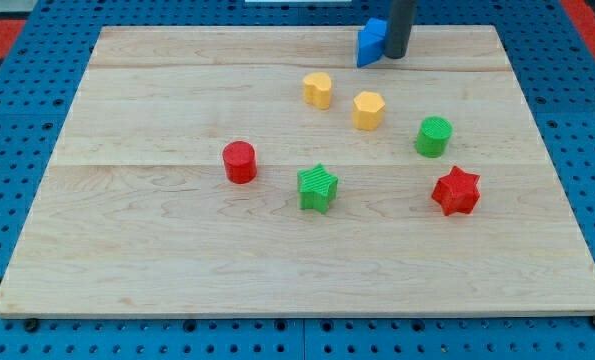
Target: Separate the blue triangle from blue cube
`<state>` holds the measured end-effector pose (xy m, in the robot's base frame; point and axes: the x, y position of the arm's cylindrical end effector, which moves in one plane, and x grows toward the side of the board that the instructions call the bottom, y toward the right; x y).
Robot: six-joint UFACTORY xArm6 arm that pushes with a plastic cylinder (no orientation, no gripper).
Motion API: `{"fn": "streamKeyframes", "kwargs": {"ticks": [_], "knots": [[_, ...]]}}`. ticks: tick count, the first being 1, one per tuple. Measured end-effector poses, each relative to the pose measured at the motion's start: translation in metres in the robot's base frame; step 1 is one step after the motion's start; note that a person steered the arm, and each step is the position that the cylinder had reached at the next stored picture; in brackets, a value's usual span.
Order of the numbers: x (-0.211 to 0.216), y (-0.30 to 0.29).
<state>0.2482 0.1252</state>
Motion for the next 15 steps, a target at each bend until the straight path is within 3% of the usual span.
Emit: {"fn": "streamKeyframes", "kwargs": {"ticks": [2, 3, 5, 7, 9, 11, 15], "knots": [[-0.05, 0.063], [-0.057, 0.063], [-0.035, -0.026], [0.017, -0.037], [0.005, -0.085], [0.029, -0.124], [0.035, 0.011]]}}
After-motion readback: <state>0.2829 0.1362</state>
